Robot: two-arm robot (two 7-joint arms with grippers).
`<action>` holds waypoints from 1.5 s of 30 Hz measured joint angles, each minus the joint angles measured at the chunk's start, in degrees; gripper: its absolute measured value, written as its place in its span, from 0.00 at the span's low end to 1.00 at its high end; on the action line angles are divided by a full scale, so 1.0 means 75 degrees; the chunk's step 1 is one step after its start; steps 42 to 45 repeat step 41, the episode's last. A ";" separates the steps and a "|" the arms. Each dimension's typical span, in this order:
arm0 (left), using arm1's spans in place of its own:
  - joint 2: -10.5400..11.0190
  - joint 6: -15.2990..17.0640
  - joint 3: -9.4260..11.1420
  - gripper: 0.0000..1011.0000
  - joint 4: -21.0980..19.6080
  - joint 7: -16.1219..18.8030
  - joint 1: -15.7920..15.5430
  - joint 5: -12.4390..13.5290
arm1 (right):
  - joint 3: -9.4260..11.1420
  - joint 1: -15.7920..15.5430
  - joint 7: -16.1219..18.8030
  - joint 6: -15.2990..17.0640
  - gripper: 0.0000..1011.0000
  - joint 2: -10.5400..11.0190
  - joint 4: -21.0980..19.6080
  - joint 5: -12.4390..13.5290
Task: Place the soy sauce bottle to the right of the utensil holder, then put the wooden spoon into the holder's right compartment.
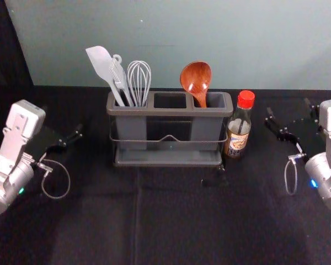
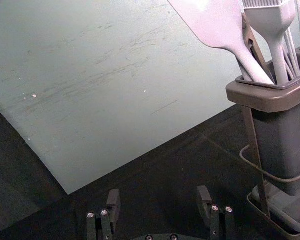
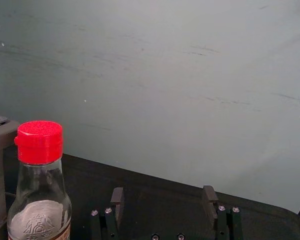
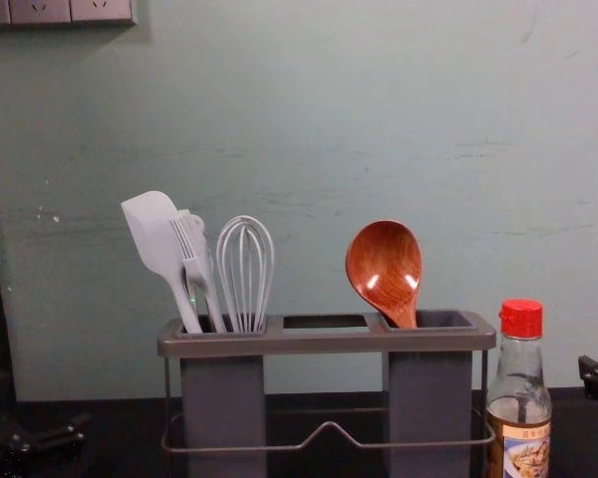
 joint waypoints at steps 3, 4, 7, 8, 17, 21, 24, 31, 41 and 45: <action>0.0000 0.0000 0.0001 0.99 0.0000 -0.0001 0.0000 0.0000 | 0.0002 0.0000 0.0000 -0.0004 0.99 0.0008 0.0000 0.0015; 0.0000 0.0000 0.0001 0.99 0.0000 0.0000 -0.0001 0.0000 | 0.0003 0.0000 0.0000 -0.0006 0.99 0.0009 0.0000 0.0015; 0.0000 0.0000 0.0000 0.99 0.0000 0.0000 0.0000 0.0000 | 0.0005 -0.0001 -0.0018 -0.0033 0.99 0.0007 0.0000 0.0013; 0.0000 0.0000 0.0000 0.99 0.0000 0.0000 0.0000 0.0001 | 0.0005 -0.0001 -0.0018 -0.0034 0.99 0.0007 0.0001 0.0012; 0.0000 0.0000 0.0001 0.99 0.0000 0.0000 0.0000 0.0000 | 0.0004 0.0000 -0.0015 -0.0034 0.99 0.0005 0.0006 0.0007; 0.0000 0.0000 0.0001 0.99 0.0000 0.0000 0.0000 0.0000 | 0.0004 0.0002 -0.0013 -0.0034 0.99 0.0005 0.0007 0.0006; 0.0000 0.0000 0.0001 0.99 0.0000 0.0000 -0.0001 0.0000 | 0.0004 0.0003 -0.0013 -0.0034 0.99 0.0005 0.0007 0.0006; 0.0000 0.0000 0.0000 0.99 0.0000 0.0000 0.0000 0.0000 | 0.0004 0.0004 -0.0010 -0.0032 0.99 0.0005 0.0007 0.0006; 0.0000 0.0000 0.0001 0.99 0.0000 -0.0001 -0.0001 0.0000 | 0.0003 0.0004 -0.0008 -0.0027 0.99 0.0005 0.0007 0.0006; 0.0000 0.0000 0.0001 0.99 0.0000 -0.0001 -0.0001 0.0000 | 0.0003 0.0004 -0.0008 -0.0027 0.99 0.0005 0.0007 0.0006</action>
